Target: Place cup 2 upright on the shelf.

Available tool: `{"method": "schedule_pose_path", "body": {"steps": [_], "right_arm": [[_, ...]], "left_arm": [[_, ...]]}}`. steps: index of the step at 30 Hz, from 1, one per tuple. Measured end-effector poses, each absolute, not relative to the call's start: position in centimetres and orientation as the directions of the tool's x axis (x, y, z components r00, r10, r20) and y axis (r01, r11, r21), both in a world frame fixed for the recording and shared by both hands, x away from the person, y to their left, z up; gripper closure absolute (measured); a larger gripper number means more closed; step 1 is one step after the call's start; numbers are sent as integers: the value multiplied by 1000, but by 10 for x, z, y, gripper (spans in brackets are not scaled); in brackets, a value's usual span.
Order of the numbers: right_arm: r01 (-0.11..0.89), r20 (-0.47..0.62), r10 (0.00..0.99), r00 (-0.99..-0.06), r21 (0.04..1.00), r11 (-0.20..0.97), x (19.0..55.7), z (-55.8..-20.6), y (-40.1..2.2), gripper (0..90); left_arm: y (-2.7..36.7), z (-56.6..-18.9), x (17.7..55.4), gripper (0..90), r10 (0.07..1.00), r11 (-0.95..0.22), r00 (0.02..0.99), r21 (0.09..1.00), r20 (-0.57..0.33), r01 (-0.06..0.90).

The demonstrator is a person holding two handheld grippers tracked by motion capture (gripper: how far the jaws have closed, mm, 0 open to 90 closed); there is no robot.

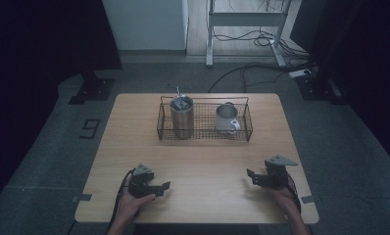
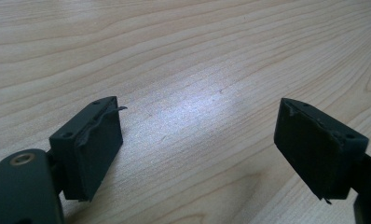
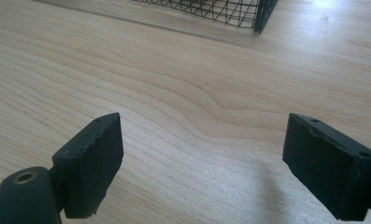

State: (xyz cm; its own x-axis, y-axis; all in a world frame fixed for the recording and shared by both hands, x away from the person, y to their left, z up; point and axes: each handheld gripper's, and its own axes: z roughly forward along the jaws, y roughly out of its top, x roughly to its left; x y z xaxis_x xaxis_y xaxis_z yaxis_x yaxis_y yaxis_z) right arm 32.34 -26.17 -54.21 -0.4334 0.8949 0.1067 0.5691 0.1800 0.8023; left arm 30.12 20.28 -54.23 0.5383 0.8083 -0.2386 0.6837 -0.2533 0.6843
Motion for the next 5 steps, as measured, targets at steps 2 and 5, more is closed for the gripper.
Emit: {"method": "schedule_pose_path", "body": {"steps": [2,5], "right_arm": [[569,105,895,-433,802,181,323,-542,-262,122],[575,100,899,-426,797,184,323,-544,-262,121]], "left_arm": [[203,-542,301,152,809,-253,538,685,-238,683],[202,-543,301,151,812,-252,535,686,-234,682]]}}
